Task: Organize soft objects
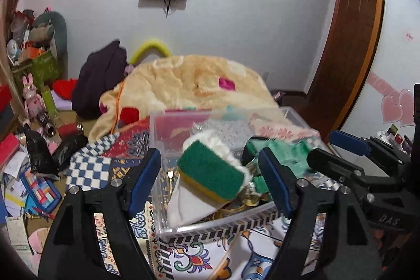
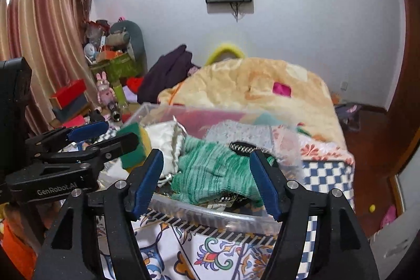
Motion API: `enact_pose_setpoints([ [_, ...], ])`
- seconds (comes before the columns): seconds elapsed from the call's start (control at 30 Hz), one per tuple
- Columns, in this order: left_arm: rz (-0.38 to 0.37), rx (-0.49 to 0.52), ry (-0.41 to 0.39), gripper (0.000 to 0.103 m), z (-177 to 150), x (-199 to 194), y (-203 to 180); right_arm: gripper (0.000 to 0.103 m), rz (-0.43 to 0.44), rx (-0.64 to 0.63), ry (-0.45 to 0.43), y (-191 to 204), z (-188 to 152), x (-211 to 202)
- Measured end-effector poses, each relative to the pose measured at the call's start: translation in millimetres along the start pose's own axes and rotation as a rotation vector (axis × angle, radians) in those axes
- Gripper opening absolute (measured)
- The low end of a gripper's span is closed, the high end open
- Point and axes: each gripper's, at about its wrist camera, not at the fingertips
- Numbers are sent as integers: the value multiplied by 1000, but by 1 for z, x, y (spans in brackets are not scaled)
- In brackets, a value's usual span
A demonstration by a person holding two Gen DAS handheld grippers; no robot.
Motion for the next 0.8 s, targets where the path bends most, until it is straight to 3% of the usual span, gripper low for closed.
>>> enact_pose_setpoints([
  [0.5, -71, 79, -262, 84, 9, -116, -42, 65, -29, -15, -253, -4, 19, -104],
  [0.8, -89, 100, -341, 99, 5, -148, -54, 80, -20, -3, -302, 0, 14, -115],
])
Point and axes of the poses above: each gripper's, at about its wrist camera, not at the fingertips, and x roughly the way its jaws point, y to its left, z to its top, and after that the axes turned 11 degrees about -x, right-handed
